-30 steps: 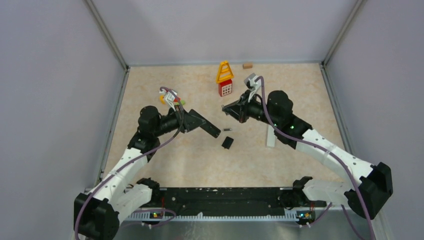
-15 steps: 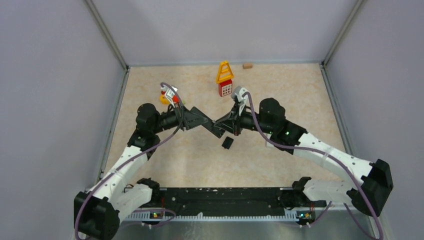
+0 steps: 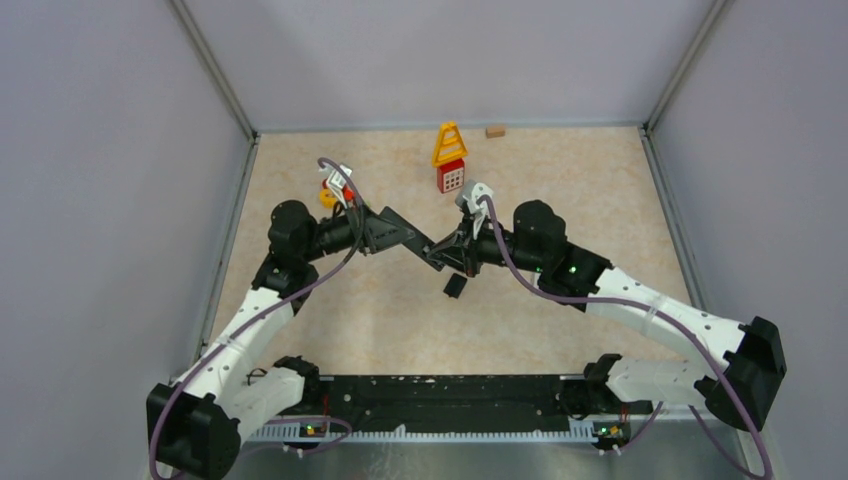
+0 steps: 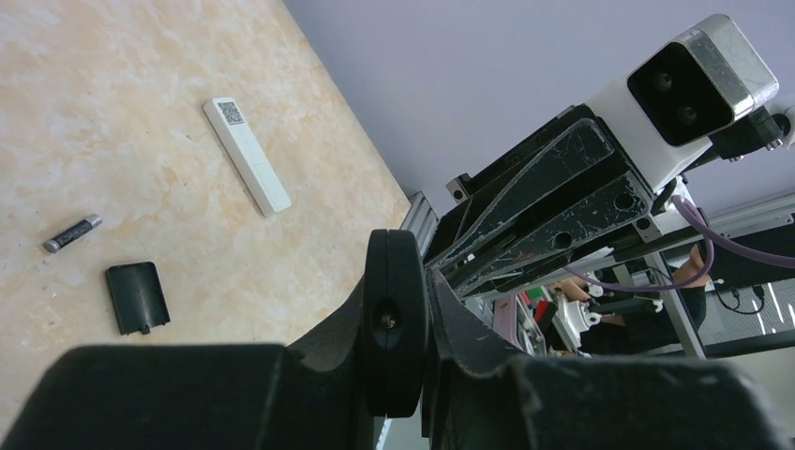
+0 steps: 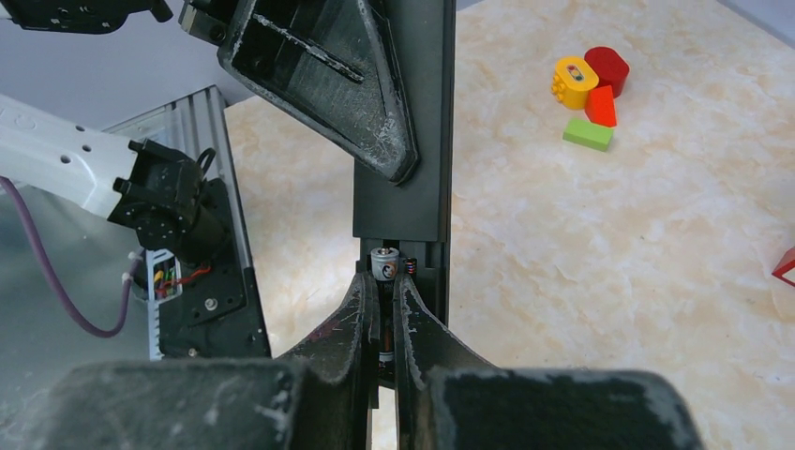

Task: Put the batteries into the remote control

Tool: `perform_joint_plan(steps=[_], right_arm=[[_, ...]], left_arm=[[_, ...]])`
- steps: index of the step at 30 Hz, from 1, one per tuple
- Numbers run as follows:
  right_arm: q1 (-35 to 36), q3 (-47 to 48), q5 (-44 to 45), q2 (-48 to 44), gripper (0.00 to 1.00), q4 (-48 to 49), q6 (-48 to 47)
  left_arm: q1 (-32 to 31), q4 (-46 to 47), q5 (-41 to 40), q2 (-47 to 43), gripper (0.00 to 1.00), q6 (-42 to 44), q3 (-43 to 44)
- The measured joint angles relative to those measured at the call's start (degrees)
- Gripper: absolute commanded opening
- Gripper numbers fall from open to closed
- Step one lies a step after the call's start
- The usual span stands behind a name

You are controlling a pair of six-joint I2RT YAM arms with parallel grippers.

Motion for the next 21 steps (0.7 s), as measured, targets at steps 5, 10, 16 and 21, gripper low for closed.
perform_joint_plan(steps=[5,10,16,21], right_arm=[[0.2,0.0,0.1,0.0,0.18,0.0,-0.6],[0.3,0.0,-0.3,0.0,0.19,-0.1,-1.1],[0.3,0.0,-0.7,0.0,0.20,-0.7,-1.4],[0.3,0.2,-0.5,0.0,0.30,-1.4,-1.2]], left_arm=[[0.1,-0.1,0.3,0.6,0.00,-0.4,0.3],[0.2,-0.4,0.7,1.2,0.00,-0.5,0.8],[0.2,-0.5,1.2,1.7,0.00,-0.6,0.8],[0.2,-0.5,1.0,1.7,0.00,-0.6,0.8]])
